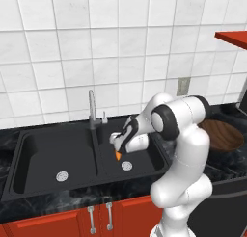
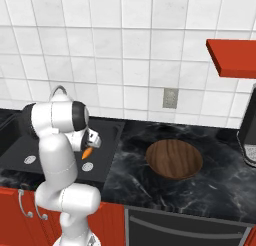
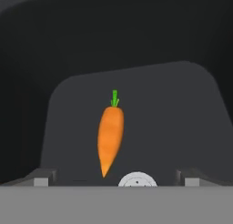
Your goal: Pick the corns from the cabinet and place them in one bowl. Pick the carrot from the sink and place it in the other bowl.
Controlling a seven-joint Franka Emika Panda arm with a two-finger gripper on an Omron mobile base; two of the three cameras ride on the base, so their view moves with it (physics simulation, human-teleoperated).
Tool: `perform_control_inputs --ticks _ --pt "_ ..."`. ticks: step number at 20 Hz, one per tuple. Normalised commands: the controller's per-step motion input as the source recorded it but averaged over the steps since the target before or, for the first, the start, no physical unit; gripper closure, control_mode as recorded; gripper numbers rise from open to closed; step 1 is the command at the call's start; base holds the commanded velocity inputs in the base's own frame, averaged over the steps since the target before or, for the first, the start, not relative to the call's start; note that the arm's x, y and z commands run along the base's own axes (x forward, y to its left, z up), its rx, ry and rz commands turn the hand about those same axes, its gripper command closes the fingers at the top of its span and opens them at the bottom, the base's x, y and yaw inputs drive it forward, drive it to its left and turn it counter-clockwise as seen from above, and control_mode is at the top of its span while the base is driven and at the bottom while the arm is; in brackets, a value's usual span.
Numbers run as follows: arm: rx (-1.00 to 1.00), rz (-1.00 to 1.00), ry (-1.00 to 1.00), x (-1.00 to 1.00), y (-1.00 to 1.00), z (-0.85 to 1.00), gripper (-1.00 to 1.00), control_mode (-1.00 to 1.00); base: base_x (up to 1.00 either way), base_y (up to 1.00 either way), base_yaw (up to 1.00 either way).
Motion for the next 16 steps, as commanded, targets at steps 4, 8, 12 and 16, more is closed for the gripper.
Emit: perform_control_inputs --ticks 4,8,12,16 --pt "-0.04 -0.01 -0.01 0.23 0.00 -0.04 -1.00 -1.00 0.00 0.00 0.00" --pt "-0.04 0.00 -0.01 0.26 0.02 -0.05 -1.00 -1.00 0.00 0.00 0.00" --pt "-0.01 0.00 0.00 0.12 0.07 -0.04 -1.00 -1.00 0.00 0.00 0.00" --pt "0.00 0.00 0.00 0.01 0.17 0.00 -1.00 -1.00 0.00 0.00 0.00"
